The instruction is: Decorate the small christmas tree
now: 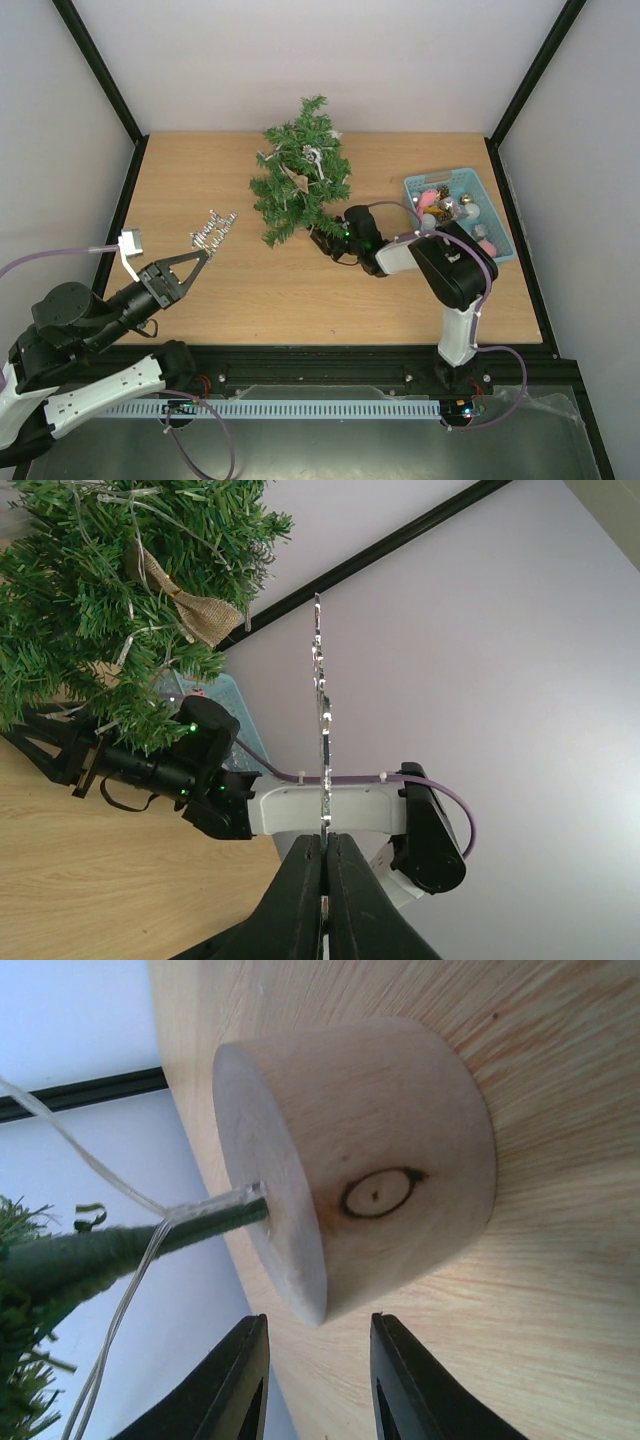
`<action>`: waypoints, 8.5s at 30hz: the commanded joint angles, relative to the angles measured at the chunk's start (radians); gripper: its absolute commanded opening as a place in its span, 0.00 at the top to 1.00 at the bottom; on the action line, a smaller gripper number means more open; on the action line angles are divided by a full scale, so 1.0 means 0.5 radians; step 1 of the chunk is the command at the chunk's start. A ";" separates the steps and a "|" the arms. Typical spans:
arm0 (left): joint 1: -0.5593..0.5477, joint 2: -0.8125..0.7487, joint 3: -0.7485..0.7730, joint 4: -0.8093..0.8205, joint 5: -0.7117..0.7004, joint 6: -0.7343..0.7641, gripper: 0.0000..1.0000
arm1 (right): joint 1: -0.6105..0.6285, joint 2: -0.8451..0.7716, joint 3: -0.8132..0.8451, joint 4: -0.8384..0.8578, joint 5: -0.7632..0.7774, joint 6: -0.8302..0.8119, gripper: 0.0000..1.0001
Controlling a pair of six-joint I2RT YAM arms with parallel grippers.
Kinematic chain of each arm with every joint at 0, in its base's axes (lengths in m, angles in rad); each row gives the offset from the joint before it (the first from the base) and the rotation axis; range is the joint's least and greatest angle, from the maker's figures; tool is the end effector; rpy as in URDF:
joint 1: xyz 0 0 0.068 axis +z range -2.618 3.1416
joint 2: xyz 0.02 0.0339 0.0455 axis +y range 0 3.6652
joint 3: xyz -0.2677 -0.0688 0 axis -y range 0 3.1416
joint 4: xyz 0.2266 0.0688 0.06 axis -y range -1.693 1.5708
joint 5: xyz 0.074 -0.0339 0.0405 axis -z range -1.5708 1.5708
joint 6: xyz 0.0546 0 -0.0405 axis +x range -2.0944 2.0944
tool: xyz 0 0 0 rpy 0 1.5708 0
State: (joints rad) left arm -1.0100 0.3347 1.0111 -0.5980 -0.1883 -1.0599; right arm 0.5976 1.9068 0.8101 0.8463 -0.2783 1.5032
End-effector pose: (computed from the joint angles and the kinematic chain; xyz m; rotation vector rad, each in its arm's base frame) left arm 0.0265 -0.0230 0.4001 -0.2144 1.6829 -1.4883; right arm 0.3120 0.2305 0.1607 0.7400 2.0626 1.6193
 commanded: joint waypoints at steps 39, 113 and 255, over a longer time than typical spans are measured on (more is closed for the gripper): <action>-0.011 0.027 -0.085 0.090 0.021 -0.059 0.98 | -0.508 0.371 0.693 -0.491 -0.551 -0.538 0.59; -0.011 -0.189 -0.062 -0.063 0.035 -0.101 0.98 | 0.037 0.201 0.115 0.117 0.636 0.264 0.77; 0.585 1.135 -0.163 1.080 2.478 0.646 0.98 | 0.068 -2.188 0.368 -2.079 -1.420 -1.725 0.73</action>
State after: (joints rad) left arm -0.7334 0.8970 0.9146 -0.0891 1.0176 -0.7467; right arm 0.6163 0.8001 0.9741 -0.1837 -0.9855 0.6548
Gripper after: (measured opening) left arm 0.025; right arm 0.281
